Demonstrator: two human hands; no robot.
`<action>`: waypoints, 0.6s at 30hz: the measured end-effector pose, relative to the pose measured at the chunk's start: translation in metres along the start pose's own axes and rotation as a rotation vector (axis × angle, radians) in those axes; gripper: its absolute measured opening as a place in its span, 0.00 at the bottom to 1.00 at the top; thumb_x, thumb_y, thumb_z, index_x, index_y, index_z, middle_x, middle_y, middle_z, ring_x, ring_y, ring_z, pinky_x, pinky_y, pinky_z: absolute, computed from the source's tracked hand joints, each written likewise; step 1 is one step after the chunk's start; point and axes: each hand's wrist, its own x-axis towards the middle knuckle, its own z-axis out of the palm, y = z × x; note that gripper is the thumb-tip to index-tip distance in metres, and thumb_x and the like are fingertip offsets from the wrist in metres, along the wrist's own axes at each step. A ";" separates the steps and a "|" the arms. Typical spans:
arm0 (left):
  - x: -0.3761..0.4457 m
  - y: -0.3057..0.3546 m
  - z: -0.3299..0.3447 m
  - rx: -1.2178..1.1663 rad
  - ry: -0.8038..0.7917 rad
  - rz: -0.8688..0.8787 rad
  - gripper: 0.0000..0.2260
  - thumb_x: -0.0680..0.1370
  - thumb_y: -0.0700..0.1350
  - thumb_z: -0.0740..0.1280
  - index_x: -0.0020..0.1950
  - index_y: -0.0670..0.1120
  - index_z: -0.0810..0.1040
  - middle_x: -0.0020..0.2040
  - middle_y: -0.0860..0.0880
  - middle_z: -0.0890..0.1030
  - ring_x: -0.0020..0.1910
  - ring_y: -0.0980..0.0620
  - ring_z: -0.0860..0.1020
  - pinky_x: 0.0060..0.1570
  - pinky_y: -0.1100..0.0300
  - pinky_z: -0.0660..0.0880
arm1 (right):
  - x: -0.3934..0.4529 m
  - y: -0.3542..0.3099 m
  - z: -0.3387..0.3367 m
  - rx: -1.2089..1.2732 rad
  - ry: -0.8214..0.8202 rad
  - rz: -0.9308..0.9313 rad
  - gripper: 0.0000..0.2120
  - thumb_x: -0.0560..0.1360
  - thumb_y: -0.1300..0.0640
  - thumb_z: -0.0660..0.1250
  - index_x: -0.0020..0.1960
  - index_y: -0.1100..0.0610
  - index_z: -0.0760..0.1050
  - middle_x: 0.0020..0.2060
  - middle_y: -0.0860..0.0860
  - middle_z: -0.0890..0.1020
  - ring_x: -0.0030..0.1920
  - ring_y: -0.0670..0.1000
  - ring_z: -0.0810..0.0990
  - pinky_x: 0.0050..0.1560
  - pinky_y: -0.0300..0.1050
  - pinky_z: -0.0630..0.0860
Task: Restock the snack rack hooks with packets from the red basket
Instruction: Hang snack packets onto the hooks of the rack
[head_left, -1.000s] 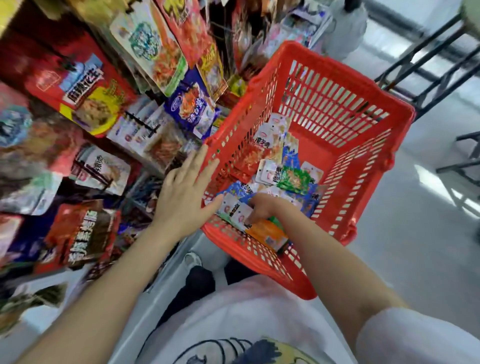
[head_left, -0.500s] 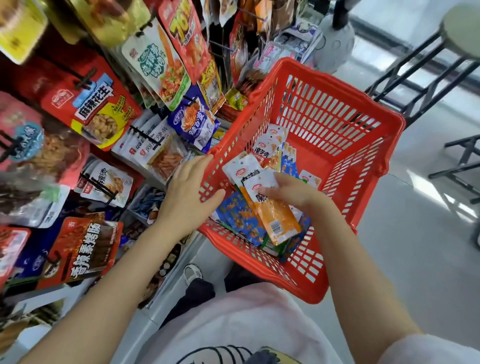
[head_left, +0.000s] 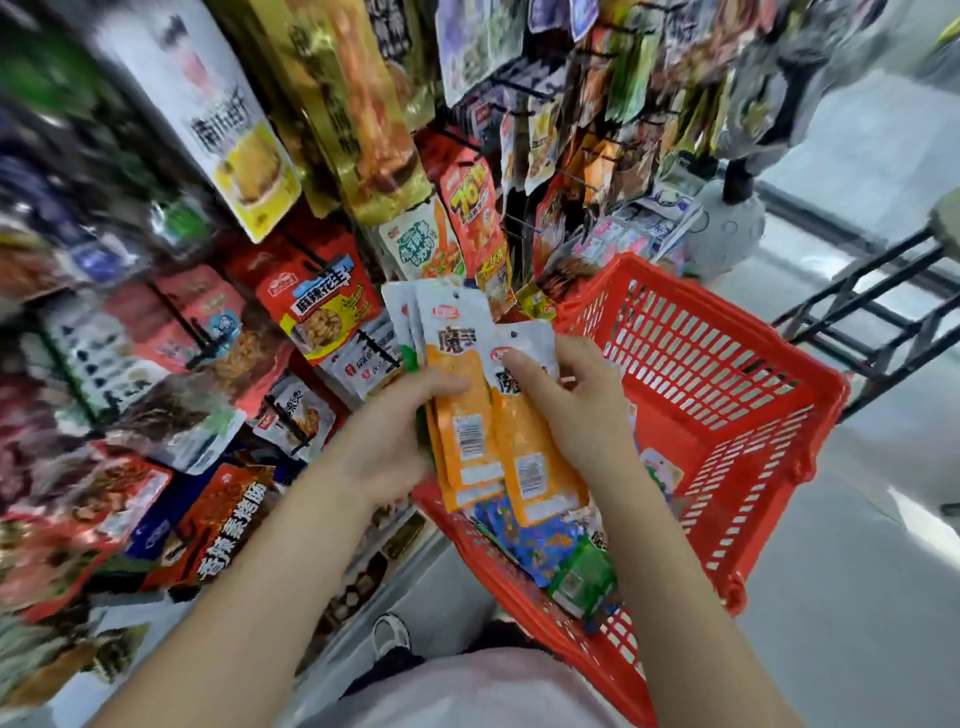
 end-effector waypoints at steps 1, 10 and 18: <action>-0.007 0.006 -0.006 0.069 0.030 0.032 0.10 0.73 0.40 0.66 0.44 0.48 0.89 0.47 0.46 0.87 0.45 0.47 0.86 0.44 0.52 0.84 | 0.004 -0.008 0.003 0.059 -0.021 0.014 0.06 0.77 0.51 0.73 0.50 0.41 0.81 0.45 0.46 0.83 0.50 0.48 0.80 0.49 0.42 0.74; -0.090 0.061 -0.056 0.177 0.331 0.372 0.12 0.71 0.42 0.73 0.54 0.42 0.82 0.50 0.43 0.87 0.44 0.45 0.86 0.45 0.48 0.84 | -0.006 -0.095 0.077 0.294 -0.310 0.011 0.16 0.73 0.49 0.72 0.60 0.41 0.78 0.56 0.45 0.84 0.55 0.49 0.84 0.55 0.54 0.81; -0.198 0.086 -0.112 0.163 0.352 0.414 0.06 0.73 0.45 0.75 0.48 0.46 0.84 0.44 0.50 0.87 0.47 0.51 0.85 0.53 0.53 0.81 | -0.055 -0.161 0.156 0.654 -0.444 0.223 0.14 0.69 0.54 0.77 0.52 0.58 0.82 0.44 0.56 0.86 0.41 0.55 0.85 0.47 0.53 0.82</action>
